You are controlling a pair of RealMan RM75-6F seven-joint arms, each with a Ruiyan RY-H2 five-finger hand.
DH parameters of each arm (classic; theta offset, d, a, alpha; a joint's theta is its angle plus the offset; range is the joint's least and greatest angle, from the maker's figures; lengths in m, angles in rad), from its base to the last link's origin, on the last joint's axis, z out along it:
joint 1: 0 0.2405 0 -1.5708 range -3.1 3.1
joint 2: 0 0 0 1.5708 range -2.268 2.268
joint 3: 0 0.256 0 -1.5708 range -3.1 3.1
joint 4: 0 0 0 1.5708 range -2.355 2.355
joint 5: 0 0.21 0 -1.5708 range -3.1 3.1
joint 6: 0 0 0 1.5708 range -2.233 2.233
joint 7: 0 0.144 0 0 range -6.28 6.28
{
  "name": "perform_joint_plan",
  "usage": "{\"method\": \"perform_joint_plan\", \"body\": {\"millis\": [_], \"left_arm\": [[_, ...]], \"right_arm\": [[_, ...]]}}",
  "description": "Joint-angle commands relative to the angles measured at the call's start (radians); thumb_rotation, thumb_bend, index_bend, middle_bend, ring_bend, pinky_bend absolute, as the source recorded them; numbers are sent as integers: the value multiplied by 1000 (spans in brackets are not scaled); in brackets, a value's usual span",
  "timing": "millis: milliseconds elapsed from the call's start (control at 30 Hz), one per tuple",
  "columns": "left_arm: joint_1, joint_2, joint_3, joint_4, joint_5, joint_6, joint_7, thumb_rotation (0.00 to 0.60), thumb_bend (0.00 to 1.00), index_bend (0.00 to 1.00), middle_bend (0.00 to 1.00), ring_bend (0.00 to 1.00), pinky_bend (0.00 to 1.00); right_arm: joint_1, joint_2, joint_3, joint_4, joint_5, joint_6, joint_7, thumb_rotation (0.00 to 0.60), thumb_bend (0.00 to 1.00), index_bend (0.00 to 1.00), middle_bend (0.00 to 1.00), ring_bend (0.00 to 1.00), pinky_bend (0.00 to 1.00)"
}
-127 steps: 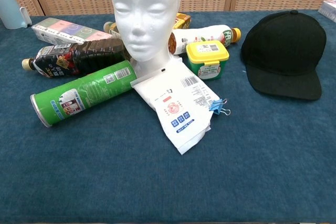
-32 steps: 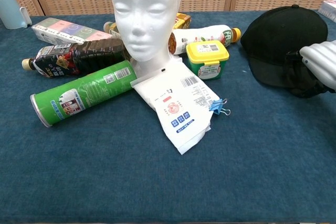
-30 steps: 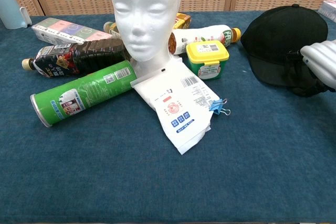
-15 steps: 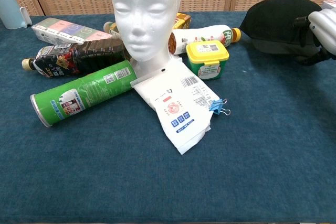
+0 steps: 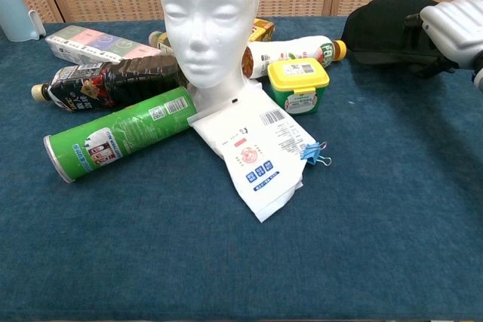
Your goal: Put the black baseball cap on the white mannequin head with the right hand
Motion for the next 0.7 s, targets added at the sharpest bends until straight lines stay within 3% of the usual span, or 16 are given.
{"method": "perform_joint_plan", "body": {"millis": [33,167,333,500,700], "left_arm": [[4,2,1,1,-2,4,-4,600,322,528,443,355,355],[11,4,2,4,-5,8,-9,600,322,528,443,355,355],[17,3,3,9,-7,12,-16,600,322,528,443,355,354],[24,1,5,16,-6,18,-24,600,323,528,443,355,355],[26,-5,5,22,-4,18,-30,600,322,528,444,355,355]], "right_arm": [[37,-30,6,55,15,-41,-6,600,381,413,416,480,614],[73,-54,13,105,29,-82,-12,600,388,422,418,494,643],[105,-78,22,153,44,-104,5,600,389,543,565,639,789],[113,-98,26,195,49,-72,44,600,388,616,641,730,884],[102,-89,29,194,45,0,142,600,391,654,678,769,922]]}}
